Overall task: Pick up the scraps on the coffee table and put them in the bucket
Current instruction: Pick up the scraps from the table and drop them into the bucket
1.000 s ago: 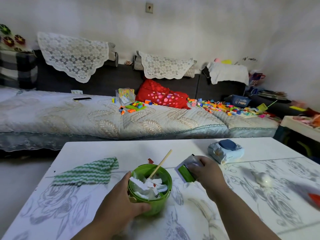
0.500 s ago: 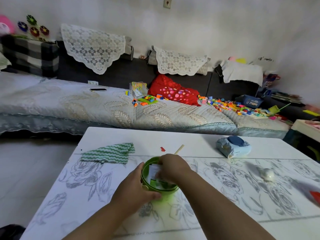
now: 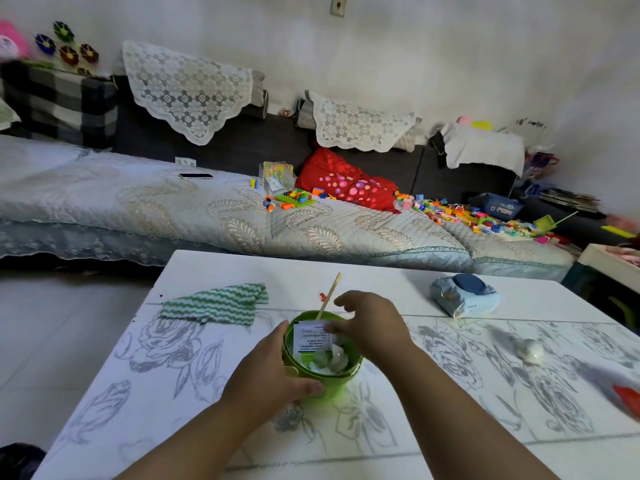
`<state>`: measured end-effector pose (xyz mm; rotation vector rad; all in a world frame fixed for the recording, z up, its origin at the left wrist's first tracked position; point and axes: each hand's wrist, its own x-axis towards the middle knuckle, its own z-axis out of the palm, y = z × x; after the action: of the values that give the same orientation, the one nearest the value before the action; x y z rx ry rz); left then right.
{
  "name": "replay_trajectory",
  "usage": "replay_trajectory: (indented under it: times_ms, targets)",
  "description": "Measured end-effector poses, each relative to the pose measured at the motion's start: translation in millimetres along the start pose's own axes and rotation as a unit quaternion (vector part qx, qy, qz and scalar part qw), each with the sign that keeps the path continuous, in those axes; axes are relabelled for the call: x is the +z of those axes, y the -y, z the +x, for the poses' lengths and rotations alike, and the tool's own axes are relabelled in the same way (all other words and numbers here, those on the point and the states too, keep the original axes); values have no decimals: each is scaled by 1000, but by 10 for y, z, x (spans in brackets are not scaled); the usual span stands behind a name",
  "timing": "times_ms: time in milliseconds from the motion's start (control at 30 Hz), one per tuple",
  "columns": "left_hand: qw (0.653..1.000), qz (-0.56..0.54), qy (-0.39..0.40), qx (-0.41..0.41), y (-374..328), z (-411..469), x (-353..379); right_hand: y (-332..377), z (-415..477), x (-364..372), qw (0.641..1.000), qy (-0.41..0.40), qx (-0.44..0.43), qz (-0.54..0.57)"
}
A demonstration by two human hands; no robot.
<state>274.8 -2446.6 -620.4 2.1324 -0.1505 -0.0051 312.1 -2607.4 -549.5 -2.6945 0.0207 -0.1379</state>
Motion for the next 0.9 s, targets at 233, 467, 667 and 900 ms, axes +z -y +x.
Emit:
replay_trajectory:
  times_ms: [233,467,667,900]
  targets:
    - [999,35,-32,0,205,119,-142,-317,217,-54,989,-96,71,88]
    - [994,87,-66,5,419,357,-391,-732,680,784,990,103,90,17]
    - [990,109,-91,6,556,570,-527,-660,1313,1157,995,61,71,-24]
    - [991,103,-88,5,621,656,-483,-641,1871,1382,987,30,157,15]
